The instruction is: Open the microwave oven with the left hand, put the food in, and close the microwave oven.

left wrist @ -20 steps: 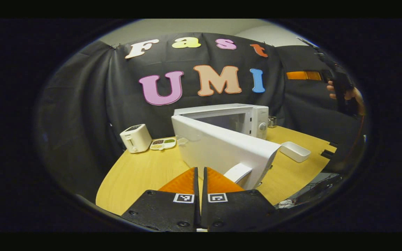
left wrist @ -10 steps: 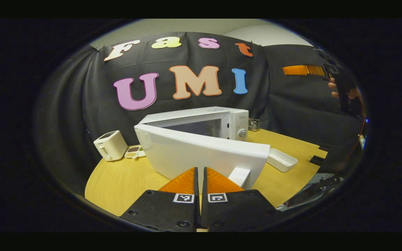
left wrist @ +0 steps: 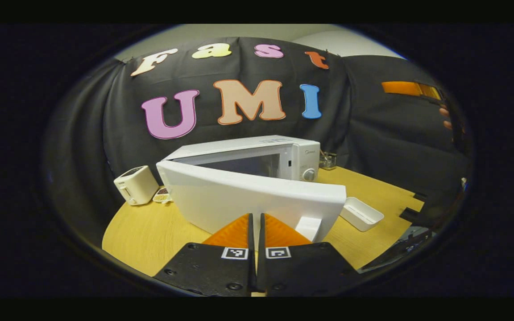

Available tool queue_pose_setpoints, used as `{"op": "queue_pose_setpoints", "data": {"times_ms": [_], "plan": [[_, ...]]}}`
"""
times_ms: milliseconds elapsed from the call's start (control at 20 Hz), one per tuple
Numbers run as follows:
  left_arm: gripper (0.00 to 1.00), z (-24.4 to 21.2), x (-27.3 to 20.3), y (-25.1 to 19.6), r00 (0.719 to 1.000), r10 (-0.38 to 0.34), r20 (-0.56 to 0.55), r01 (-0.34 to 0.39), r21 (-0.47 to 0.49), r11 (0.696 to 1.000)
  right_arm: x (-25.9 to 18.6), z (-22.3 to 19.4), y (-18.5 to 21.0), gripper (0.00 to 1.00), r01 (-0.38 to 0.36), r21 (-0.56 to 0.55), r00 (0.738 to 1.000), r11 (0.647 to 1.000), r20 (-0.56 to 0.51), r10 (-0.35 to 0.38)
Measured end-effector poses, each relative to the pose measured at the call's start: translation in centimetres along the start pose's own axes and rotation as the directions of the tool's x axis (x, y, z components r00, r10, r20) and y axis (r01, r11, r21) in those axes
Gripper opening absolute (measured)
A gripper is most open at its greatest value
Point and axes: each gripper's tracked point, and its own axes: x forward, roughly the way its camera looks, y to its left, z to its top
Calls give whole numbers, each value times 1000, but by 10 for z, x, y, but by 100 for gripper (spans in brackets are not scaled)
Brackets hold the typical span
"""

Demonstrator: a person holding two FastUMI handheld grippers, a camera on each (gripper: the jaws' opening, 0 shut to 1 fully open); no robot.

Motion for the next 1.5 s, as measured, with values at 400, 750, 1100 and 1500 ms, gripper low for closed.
{"op": "queue_pose_setpoints", "data": {"times_ms": [400,750,1100,1500], "plan": [[0,4,22,-7,999,39,-20,-39,-17,999,-3,-13,-16,97,-41,30,999,999,6,41],[0,12,52,-10,997,60,-40,-63,-90,994,-5,-19,-26,97,-52,40,999,998,3,52],[0,22,81,-15,997,46,-68,-53,-111,992,-5,-23,-35,96,-51,31,999,998,-2,51],[0,29,115,-17,996,35,-79,-43,-104,994,-16,-31,-29,97,-55,3,998,998,-14,55]]}}
